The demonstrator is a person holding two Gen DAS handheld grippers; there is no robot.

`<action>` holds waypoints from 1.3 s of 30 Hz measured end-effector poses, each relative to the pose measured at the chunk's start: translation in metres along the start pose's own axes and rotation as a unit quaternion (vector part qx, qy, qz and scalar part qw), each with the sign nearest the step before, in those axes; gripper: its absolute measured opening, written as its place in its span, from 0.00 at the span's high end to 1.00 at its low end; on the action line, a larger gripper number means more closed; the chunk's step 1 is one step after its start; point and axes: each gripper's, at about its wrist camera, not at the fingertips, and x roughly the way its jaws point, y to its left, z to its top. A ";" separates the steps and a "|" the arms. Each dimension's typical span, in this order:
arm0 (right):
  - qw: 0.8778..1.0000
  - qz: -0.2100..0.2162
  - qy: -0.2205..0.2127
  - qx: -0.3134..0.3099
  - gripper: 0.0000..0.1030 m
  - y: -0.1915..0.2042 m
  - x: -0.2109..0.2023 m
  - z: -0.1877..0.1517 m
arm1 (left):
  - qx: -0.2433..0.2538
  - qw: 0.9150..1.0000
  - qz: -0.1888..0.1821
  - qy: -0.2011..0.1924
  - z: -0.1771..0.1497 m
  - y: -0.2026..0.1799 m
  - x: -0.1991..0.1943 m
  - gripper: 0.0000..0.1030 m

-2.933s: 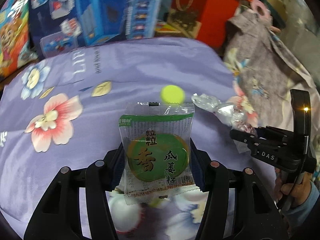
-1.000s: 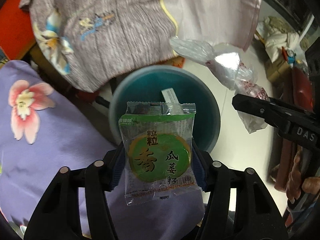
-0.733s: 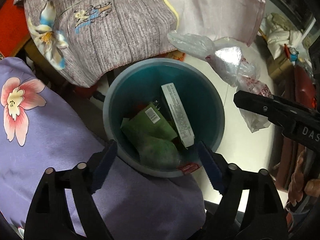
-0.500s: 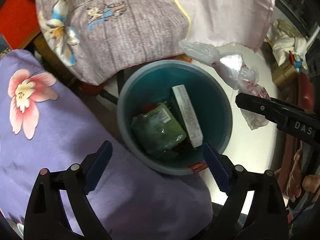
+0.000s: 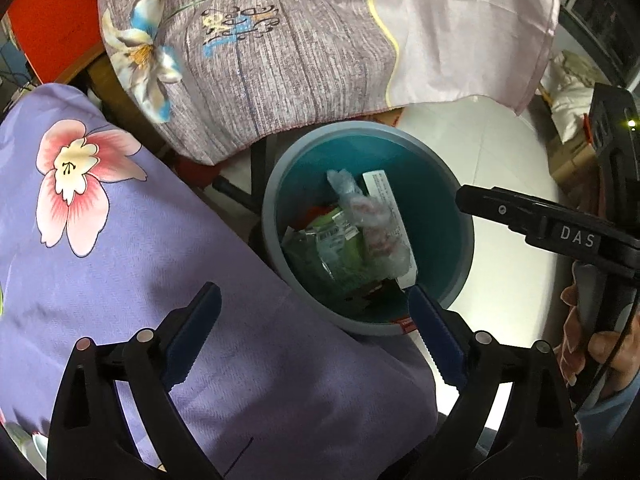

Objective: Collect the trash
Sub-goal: 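Move both grippers back to the trash on the tablecloth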

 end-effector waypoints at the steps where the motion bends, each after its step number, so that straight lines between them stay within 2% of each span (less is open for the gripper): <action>1: 1.000 -0.002 0.002 0.002 0.28 0.000 0.000 0.000 | 0.000 1.000 -0.001 0.000 0.000 0.000 0.000 0.08; 6: 1.000 -0.006 0.012 0.006 0.26 0.001 0.000 -0.001 | -0.001 1.000 -0.004 -0.002 -0.002 -0.001 -0.003 0.08; 13: 1.000 -0.008 0.006 -0.005 0.26 0.015 -0.010 -0.004 | -0.008 1.000 -0.007 -0.011 -0.008 0.004 -0.017 0.08; 23: 0.999 0.010 0.013 -0.037 0.26 0.061 -0.020 -0.022 | -0.029 0.999 0.003 -0.036 -0.030 0.025 -0.052 0.07; 33: 0.994 0.037 0.033 -0.098 0.26 0.136 -0.017 -0.050 | -0.084 0.994 0.032 -0.060 -0.088 0.078 -0.093 0.06; 39: 0.987 0.054 0.046 -0.145 0.26 0.191 -0.015 -0.072 | -0.140 0.986 0.048 -0.071 -0.132 0.127 -0.116 0.06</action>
